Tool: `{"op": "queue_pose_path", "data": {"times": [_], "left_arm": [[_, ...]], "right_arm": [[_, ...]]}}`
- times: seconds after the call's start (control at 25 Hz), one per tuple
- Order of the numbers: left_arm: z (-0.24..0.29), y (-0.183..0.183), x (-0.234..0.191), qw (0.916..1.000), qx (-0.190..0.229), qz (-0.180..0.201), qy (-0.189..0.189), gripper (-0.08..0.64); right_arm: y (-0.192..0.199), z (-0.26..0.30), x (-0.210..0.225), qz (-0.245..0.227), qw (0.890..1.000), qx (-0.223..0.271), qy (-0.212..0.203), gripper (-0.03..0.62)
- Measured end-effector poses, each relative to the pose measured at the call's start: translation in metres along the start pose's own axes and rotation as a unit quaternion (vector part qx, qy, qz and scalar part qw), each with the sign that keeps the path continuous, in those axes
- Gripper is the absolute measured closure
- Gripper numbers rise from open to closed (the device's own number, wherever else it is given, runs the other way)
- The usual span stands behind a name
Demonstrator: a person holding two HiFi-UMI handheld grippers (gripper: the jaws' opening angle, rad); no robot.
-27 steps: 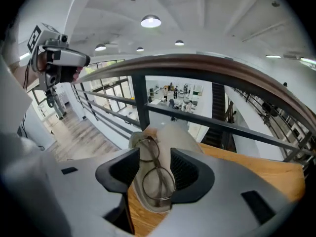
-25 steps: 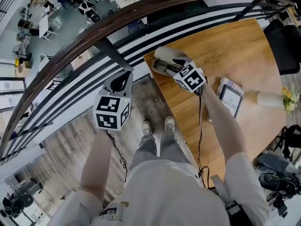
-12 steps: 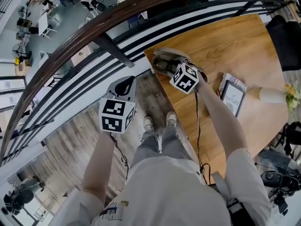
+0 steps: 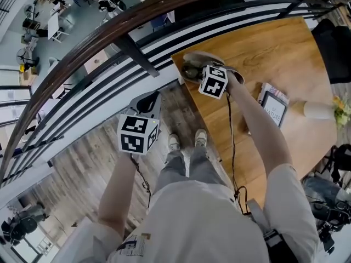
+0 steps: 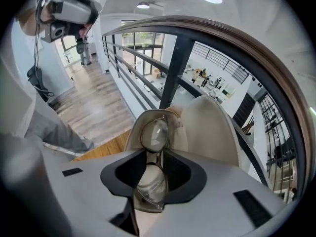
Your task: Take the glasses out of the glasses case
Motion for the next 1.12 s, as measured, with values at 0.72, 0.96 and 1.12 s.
{"op": "queue_pose_path", "data": {"times": [0.72,0.96,1.12], "left_arm": [[-0.065,-0.029,0.044,0.9949,0.081,0.06,-0.003,0.543],[-0.132,-0.091,0.066,0.9797,0.172,0.101,-0.017,0.543],[-0.173,-0.127,0.087,0.9651,0.225,0.131,-0.025,0.543]], "right_arm": [[-0.001,-0.195,-0.011,0.198,0.942,0.22,0.16,0.549],[-0.028,-0.305,-0.029,0.223,0.886,0.31,0.264,0.549],[-0.046,-0.373,-0.05,0.216,0.852,0.346,0.329,0.549]]}}
Point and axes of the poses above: the fingertips, and each gripper's own axes: z forward along the fingers, x to its right, y out of its underside, the point moved 10 cm from there along -z, backward along the fingers, and after that the axes turned 10 degrees about -z, right-handed, at the moved point
